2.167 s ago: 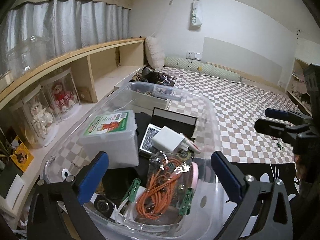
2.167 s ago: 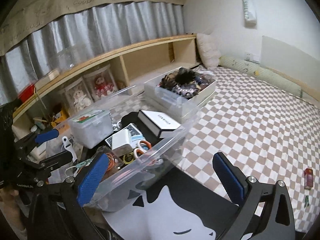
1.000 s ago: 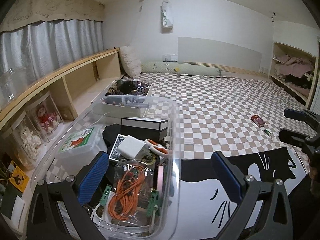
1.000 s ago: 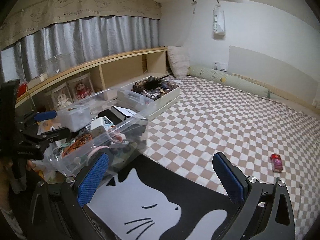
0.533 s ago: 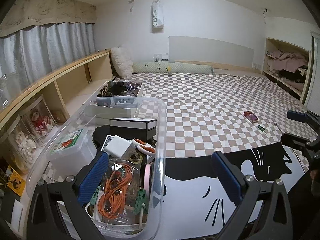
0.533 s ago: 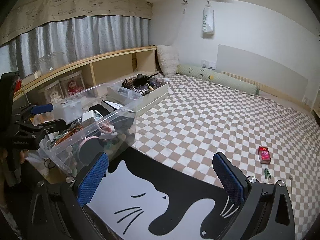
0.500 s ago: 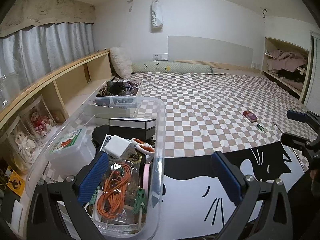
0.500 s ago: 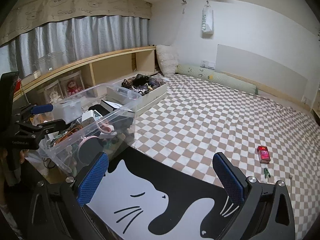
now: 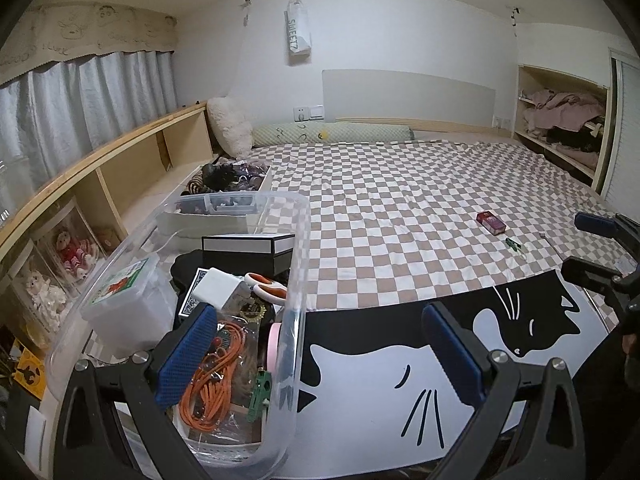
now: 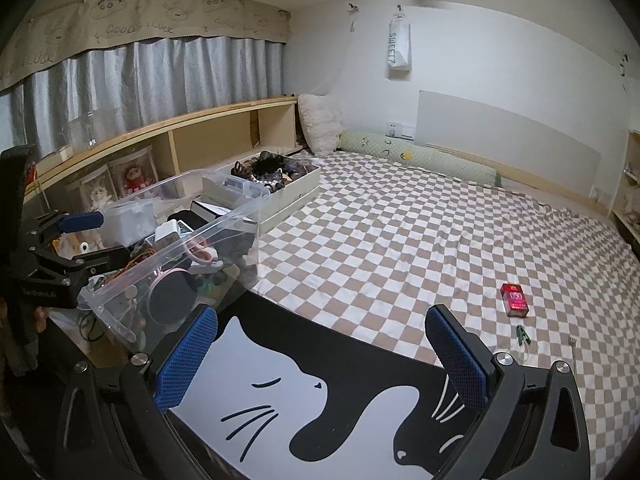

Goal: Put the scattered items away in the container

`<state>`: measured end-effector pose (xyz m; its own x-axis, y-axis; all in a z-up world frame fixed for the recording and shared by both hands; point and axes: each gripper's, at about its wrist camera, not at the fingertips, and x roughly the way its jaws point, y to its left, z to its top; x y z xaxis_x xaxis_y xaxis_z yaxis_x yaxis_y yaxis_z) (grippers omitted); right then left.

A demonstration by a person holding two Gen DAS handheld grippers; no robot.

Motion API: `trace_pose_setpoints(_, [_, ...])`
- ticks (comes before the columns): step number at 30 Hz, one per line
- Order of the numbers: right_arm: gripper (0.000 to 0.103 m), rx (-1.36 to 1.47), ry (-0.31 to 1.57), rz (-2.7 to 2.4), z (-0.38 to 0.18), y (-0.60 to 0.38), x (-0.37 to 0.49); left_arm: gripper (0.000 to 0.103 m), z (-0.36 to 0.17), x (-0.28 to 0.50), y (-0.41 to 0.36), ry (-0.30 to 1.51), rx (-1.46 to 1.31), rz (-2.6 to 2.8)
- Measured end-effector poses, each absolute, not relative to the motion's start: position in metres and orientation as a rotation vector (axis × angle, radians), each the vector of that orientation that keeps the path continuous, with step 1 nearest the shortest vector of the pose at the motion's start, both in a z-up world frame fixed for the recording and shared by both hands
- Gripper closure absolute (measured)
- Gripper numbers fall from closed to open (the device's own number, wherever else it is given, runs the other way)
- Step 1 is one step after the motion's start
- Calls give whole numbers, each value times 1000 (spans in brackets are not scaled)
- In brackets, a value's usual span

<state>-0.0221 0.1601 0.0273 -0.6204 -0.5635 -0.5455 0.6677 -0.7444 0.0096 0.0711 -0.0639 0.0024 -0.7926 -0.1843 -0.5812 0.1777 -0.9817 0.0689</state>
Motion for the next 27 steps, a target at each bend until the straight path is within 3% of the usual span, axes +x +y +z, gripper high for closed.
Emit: trace_pose_setpoints(27, [0,716,229,-2335,26,162,-18,0,1,77,-63,-33,902,-2817])
